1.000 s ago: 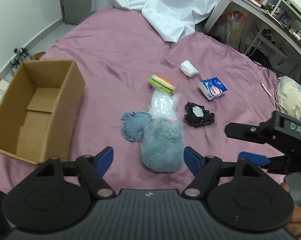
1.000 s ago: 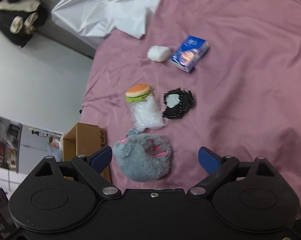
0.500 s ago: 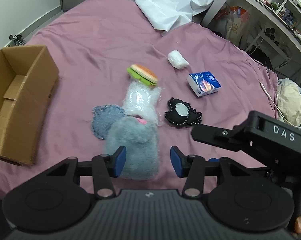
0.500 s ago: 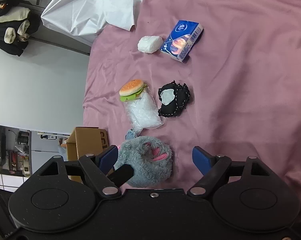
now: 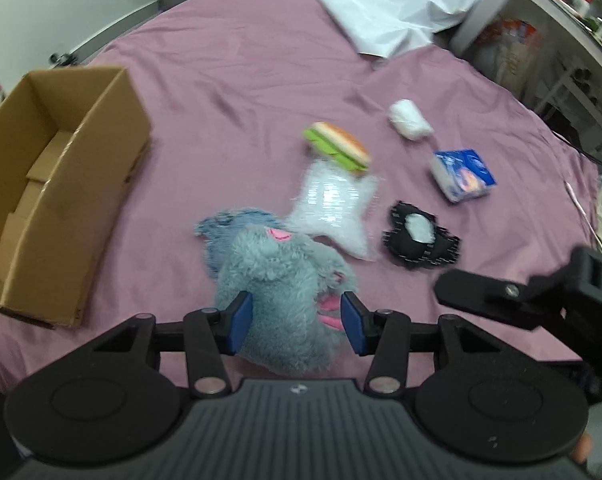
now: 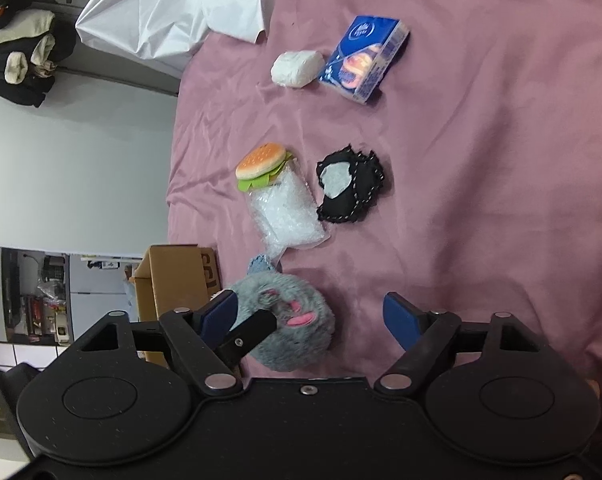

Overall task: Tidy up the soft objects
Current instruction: 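Lower both tools to the grey plush toy and close both grippers on it, then lift the grey plush toy with both grippers and carry it over the box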

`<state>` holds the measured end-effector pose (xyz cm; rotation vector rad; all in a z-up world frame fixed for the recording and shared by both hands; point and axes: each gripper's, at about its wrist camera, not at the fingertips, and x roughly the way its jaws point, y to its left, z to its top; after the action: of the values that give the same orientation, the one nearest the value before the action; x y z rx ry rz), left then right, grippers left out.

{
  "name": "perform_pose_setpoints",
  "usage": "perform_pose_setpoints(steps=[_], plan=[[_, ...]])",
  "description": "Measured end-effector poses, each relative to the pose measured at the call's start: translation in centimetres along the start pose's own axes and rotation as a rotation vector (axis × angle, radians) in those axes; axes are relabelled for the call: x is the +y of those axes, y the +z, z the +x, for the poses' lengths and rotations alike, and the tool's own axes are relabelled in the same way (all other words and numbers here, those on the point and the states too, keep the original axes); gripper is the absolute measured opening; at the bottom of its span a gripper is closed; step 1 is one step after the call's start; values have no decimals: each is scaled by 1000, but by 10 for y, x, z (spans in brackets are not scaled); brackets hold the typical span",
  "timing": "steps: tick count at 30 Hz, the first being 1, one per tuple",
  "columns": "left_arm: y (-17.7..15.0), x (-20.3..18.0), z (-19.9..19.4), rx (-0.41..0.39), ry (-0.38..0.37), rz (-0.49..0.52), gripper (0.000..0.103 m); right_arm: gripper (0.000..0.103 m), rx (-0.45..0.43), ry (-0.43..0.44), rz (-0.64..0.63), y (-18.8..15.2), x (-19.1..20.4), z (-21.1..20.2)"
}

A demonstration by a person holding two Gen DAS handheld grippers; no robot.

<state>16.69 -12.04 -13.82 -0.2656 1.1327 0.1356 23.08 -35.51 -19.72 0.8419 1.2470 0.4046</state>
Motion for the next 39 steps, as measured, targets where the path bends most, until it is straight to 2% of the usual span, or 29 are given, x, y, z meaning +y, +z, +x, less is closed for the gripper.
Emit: perform_pose_setpoints(steps=[5, 8, 19, 25, 28, 34, 39], plan=[[2, 14, 4, 6, 2, -40, 36, 63, 44, -1, -11, -2, 4, 10], [2, 21, 8, 11, 4, -69, 34, 56, 72, -14, -26, -4, 8, 19], [0, 44, 13, -2, -76, -192, 34, 48, 111, -48, -90, -10, 26, 43], [0, 58, 13, 2, -121, -260, 30, 37, 116, -70, -134, -11, 34, 56], [-2, 63, 15, 17, -146, -291, 28, 36, 104, -61, -118, -11, 32, 56], [-3, 72, 13, 16, -164, -324, 26, 31, 114, -57, -120, -12, 39, 69], [-4, 77, 8, 5, -165, -340, 25, 22, 109, -48, -144, -15, 43, 66]])
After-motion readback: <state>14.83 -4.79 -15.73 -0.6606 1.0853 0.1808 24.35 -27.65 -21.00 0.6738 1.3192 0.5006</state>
